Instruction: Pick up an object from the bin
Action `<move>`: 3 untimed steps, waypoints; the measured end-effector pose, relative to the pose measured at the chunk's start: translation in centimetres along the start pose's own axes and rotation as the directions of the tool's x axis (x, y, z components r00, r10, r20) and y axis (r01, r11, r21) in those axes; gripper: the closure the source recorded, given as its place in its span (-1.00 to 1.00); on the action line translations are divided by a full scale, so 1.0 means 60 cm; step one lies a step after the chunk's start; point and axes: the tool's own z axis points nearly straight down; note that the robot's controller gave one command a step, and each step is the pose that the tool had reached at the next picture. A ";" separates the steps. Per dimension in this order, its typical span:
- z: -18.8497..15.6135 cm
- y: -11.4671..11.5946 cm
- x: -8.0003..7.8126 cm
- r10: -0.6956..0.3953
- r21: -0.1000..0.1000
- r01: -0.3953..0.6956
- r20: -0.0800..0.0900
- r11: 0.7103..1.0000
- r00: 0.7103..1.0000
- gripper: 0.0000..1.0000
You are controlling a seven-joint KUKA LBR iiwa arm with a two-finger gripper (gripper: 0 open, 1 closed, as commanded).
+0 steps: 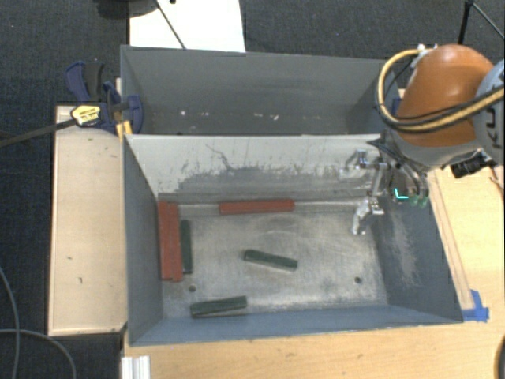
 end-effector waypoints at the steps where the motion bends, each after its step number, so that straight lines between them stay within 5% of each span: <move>1: -0.008 0.000 -0.003 -0.001 0.001 0.001 0.008 1.000 1.000 -1.00; 2: 0.064 0.088 0.003 -0.061 0.002 0.061 0.012 0.998 0.998 -1.00; 3: 0.199 0.175 0.046 -0.057 0.001 0.057 0.015 0.998 0.998 1.00</move>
Offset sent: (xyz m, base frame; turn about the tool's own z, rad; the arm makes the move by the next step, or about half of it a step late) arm -0.0057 0.0913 -0.0692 -0.1016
